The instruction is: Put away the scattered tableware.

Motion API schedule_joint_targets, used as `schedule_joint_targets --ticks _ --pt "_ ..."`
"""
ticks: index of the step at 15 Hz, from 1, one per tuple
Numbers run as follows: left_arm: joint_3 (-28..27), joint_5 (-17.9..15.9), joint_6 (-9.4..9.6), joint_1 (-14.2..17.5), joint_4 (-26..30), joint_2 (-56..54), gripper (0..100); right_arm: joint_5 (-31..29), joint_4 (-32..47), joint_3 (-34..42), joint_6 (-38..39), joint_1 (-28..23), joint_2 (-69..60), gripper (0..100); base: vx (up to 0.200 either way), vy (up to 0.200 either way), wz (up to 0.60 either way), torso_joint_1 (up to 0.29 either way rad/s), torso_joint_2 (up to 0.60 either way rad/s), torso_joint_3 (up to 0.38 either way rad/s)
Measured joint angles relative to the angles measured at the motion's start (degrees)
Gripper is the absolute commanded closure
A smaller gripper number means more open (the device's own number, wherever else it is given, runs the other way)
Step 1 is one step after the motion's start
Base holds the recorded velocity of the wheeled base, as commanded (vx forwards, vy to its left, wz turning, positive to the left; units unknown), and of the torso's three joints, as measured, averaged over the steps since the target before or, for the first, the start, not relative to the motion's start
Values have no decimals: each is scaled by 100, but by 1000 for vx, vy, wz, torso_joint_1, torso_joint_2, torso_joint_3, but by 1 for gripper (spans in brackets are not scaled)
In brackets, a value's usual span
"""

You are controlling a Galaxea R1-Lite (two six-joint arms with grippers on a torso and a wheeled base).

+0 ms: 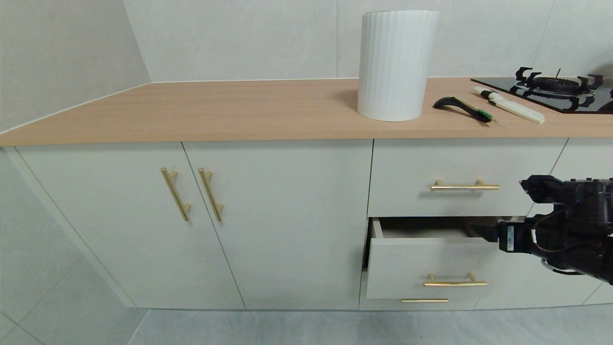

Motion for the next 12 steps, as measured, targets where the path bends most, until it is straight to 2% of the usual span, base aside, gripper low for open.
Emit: schedule_joint_targets --ticks 3,8,12 --pt "0 -5 1 0 0 0 0 -11 0 -282 68 0 301 0 0 0 0 0 0 0" --pt "0 0 0 0 0 0 0 -184 -1382 -340 82 6 1486 0 0 0 0 0 0 0" --pt "0 0 0 0 0 0 0 -318 -1587 -304 60 5 1991 0 0 0 0 0 0 0"
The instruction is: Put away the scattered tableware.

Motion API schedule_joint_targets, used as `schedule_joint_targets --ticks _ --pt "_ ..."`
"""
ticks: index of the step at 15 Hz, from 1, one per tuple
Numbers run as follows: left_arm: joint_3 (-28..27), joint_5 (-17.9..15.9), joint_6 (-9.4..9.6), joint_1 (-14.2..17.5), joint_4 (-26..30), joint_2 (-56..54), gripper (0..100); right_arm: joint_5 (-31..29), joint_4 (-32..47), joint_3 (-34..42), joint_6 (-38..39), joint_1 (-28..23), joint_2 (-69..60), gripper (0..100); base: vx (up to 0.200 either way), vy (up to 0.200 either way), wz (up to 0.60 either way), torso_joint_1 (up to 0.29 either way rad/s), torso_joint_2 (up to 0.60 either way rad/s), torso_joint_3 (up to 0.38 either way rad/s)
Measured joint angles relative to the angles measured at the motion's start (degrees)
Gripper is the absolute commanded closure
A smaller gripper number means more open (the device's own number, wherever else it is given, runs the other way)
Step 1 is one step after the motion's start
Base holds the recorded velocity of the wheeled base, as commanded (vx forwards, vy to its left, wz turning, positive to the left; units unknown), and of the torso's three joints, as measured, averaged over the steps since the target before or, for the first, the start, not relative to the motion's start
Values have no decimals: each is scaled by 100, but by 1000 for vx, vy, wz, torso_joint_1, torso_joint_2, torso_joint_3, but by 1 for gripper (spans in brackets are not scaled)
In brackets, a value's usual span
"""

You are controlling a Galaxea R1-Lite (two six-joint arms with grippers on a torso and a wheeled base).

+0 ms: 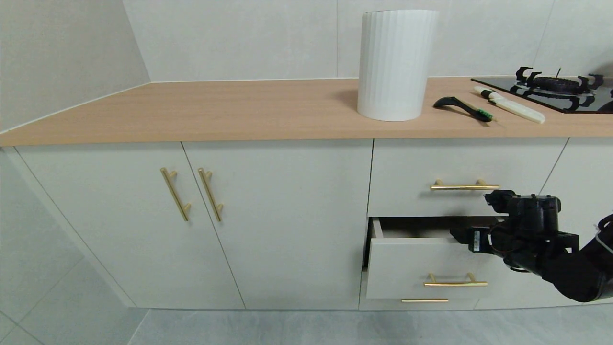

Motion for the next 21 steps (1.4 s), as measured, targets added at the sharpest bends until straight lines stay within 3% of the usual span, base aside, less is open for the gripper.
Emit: schedule_joint_targets --ticks 8,21 --pt "0 -2 0 -2 0 0 0 22 255 300 -308 -13 -210 0 0 0 0 0 0 0" --pt "0 -2 0 0 0 0 0 71 3016 407 -786 6 -1302 0 0 0 0 0 0 0"
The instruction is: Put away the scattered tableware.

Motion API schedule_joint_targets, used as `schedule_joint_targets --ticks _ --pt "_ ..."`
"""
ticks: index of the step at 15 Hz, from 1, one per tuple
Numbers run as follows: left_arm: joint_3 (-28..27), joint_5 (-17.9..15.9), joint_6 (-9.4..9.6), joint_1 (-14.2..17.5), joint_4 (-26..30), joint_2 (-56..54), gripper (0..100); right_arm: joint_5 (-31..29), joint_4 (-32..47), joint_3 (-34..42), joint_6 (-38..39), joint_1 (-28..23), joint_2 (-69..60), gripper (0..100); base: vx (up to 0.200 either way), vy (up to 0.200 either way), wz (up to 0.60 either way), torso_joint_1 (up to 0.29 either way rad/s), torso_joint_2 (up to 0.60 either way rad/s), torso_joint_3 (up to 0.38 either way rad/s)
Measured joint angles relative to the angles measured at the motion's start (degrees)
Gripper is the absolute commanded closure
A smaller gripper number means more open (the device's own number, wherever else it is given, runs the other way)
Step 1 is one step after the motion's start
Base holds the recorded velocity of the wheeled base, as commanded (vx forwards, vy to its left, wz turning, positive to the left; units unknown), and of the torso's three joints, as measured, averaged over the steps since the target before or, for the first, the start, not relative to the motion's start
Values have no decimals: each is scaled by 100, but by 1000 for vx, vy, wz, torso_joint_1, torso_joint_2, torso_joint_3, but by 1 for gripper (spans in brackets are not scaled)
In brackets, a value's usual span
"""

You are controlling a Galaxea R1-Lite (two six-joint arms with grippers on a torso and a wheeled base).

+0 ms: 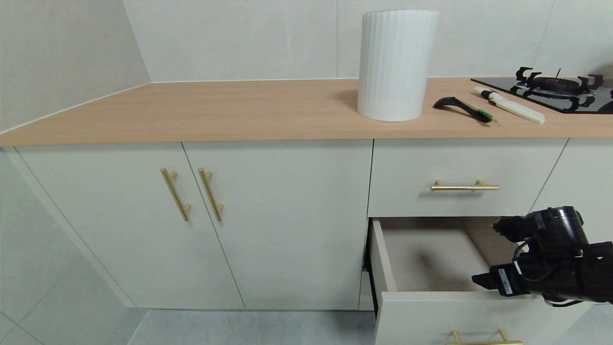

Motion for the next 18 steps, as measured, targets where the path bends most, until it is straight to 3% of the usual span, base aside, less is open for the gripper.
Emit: schedule_joint_targets --ticks 18 --pt "0 2 0 0 0 0 0 -46 3087 0 -351 479 -834 0 0 0 0 0 0 0"
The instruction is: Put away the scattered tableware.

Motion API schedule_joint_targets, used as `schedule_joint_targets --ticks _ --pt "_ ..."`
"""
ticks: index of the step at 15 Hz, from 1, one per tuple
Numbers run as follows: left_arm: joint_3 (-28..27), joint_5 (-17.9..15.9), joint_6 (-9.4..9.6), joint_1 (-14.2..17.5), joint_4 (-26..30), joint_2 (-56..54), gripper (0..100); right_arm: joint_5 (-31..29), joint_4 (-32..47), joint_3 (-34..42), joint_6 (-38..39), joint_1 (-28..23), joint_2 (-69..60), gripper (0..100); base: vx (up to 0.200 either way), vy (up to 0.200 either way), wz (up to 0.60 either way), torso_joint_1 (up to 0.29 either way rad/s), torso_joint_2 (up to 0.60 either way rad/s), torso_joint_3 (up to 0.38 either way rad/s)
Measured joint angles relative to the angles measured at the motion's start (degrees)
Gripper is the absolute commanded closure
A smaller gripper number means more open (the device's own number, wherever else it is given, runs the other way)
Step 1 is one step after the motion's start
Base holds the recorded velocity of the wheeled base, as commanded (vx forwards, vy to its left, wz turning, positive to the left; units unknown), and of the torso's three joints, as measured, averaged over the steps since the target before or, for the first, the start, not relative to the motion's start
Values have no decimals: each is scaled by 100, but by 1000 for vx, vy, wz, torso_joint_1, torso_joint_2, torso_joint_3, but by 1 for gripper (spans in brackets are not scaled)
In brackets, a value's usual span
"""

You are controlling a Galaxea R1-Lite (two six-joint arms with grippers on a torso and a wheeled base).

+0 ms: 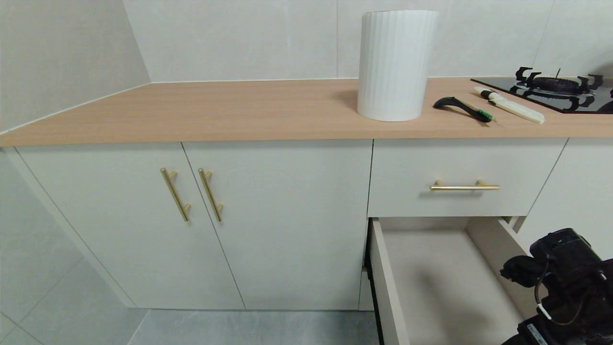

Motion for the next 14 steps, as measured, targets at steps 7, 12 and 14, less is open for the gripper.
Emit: schedule_joint_targets --ticks 7,12,14 --pt "0 -2 1 0 0 0 0 -30 619 -10 -132 227 -84 0 0 0 0 0 0 0" --pt "0 0 0 0 0 0 0 -20 662 -51 -165 266 -205 0 0 0 0 0 0 0" --pt "0 -2 1 0 0 0 0 129 655 -200 -27 262 -380 0 0 0 0 0 0 0"
